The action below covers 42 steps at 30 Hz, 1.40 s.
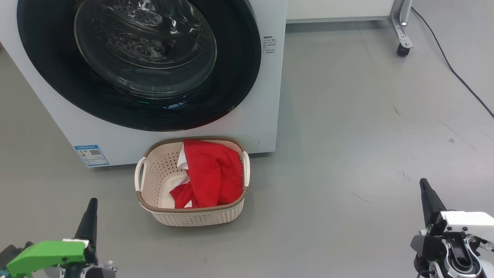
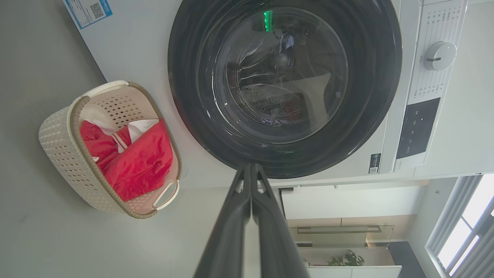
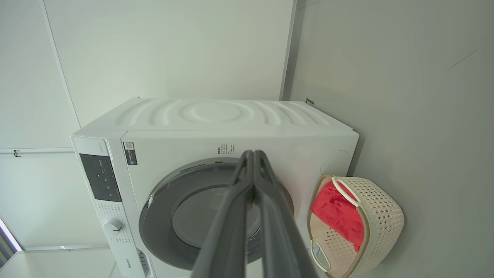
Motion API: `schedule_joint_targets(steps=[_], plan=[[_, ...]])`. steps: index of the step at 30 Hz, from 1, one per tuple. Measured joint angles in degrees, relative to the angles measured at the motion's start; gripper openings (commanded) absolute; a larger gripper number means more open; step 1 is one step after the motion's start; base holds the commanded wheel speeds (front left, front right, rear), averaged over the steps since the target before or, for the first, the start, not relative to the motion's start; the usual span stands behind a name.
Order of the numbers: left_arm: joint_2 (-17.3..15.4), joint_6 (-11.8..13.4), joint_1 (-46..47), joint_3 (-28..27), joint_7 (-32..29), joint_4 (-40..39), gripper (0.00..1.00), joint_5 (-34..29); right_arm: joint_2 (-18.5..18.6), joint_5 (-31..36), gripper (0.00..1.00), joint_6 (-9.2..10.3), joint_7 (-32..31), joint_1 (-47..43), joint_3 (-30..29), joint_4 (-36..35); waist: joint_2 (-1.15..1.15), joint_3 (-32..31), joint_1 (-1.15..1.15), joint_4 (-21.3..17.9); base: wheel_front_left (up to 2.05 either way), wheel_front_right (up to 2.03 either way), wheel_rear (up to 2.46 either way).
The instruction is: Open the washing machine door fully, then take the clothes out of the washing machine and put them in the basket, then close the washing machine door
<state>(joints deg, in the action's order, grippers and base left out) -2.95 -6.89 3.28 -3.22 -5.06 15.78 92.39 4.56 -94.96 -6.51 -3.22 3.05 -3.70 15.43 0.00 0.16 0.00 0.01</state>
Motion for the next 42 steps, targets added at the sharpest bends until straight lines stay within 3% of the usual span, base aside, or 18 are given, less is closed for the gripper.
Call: schedule_joint_targets(steps=[42], plan=[[0.03, 0.00, 0.00, -0.12, -0.01, -0.01, 0.00, 0.00, 0.00, 0.00, 0.00, -0.43, -0.01, 0.05, -0.22, 0.43, 0.00, -0.01, 0.00, 0.00, 0.00, 0.00, 0.00]])
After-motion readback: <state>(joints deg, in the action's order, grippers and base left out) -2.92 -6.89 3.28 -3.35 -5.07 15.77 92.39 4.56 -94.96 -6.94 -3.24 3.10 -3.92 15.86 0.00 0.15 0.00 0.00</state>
